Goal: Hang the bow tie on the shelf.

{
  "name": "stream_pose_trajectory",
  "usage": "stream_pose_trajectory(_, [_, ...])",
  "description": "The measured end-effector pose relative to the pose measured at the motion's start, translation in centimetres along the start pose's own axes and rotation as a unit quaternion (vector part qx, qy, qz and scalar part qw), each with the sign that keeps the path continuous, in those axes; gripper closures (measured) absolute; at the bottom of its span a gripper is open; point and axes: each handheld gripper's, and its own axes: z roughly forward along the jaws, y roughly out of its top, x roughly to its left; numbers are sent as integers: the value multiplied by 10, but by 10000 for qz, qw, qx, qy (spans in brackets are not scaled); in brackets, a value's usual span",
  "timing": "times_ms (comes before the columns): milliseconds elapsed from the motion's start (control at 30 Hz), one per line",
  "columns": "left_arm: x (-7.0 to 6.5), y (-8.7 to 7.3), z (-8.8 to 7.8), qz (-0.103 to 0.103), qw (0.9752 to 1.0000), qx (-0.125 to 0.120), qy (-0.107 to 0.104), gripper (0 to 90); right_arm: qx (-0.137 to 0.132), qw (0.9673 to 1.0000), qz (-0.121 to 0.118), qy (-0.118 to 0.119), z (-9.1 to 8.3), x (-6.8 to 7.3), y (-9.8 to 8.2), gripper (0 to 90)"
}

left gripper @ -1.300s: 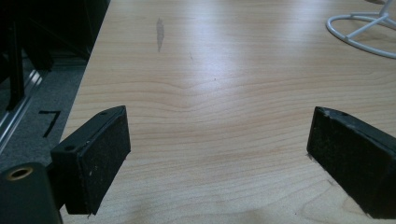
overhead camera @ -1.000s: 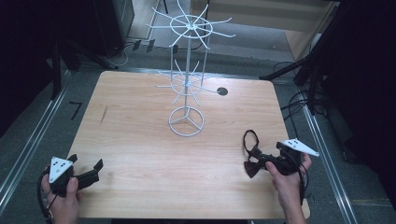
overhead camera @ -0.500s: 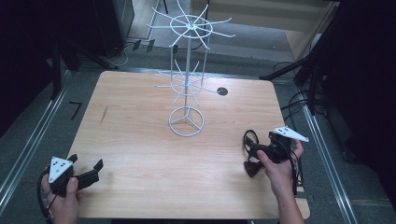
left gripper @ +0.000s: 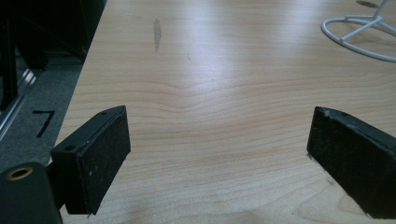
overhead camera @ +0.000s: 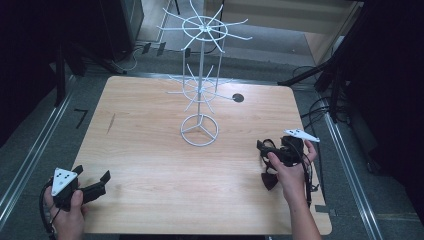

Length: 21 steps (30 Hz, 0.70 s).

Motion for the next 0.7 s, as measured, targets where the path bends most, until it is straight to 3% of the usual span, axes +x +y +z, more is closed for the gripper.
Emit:
stream_pose_trajectory(133, [0, 0, 0, -5, 10000, 3, 2, 65, 222, 9997, 76, -118, 9, -3, -2, 8])
stream_pose_trajectory(167, [1, 0, 0, -20, 10000, -14, -8, 65, 366, 9988, 131, -288, 15, -6, -4, 32])
stream_pose_trajectory(233, [1, 0, 0, -42, 10000, -29, -8, 65, 485, 9978, 252, -371, 21, -9, -4, 41])
stream_pose_trajectory(700, [0, 0, -1, -12, 10000, -7, -5, 65, 1094, 9909, 438, -642, 42, -19, -23, 78])
